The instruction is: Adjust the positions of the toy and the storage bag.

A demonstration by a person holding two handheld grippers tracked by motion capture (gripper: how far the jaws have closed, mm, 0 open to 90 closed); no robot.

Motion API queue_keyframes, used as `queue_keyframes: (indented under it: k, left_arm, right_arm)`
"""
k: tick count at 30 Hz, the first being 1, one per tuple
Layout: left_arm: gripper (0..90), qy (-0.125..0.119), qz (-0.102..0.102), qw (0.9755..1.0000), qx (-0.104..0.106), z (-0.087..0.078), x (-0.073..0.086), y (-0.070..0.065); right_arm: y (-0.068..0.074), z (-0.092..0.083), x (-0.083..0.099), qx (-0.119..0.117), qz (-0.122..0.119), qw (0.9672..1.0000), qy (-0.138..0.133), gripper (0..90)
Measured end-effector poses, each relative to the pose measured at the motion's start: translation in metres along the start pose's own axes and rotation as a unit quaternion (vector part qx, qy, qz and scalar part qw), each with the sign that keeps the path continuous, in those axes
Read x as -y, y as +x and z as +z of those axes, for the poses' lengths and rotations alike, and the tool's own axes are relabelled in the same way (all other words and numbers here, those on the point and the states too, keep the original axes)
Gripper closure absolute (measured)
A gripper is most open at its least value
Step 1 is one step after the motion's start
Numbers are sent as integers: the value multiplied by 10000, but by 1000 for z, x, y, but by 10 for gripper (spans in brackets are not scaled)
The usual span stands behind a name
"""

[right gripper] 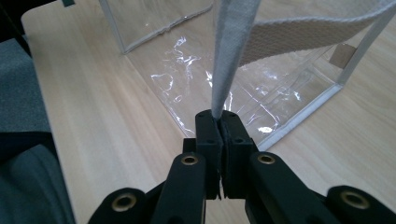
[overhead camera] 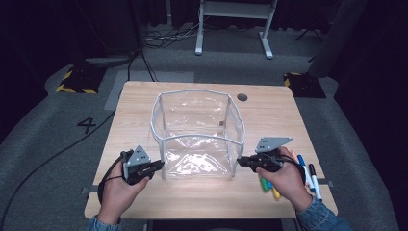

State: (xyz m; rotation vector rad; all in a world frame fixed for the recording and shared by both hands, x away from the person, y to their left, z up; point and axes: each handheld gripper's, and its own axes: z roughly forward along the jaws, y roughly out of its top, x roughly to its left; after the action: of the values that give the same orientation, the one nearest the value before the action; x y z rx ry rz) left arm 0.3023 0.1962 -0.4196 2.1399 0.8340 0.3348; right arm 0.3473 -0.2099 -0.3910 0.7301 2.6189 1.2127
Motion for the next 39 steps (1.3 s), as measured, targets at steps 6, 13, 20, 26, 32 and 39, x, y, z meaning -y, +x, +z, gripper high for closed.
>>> queue_keyframes:
  k: [6, 13, 20, 26, 32, 39]
  left_arm:
    - [872, 79, 217, 9996, 154, -2, 1, -16]
    - [871, 137, 496, 9979, 393, -4, 2, -35]
    - [871, 242, 700, 9949, 686, -4, 0, -53]
    - [870, 235, 795, 9922, 935, -1, -1, -60]
    - [869, 285, 924, 9891, 1110, 2, -4, -69]
    - [797, 283, 888, 9873, 1285, 2, -1, -62]
  right_arm:
    - [10, -16, 17, -106, 84, 9999, -75, 875]
    - [27, -39, 39, -191, 121, 9997, -81, 875]
    - [38, -55, 52, -202, 122, 9997, -32, 875]
    - [45, -68, 65, -223, 243, 9994, -49, 875]
    - [51, -80, 74, -189, 267, 9995, 10, 875]
    - [51, -84, 78, -227, 285, 9993, -3, 854]
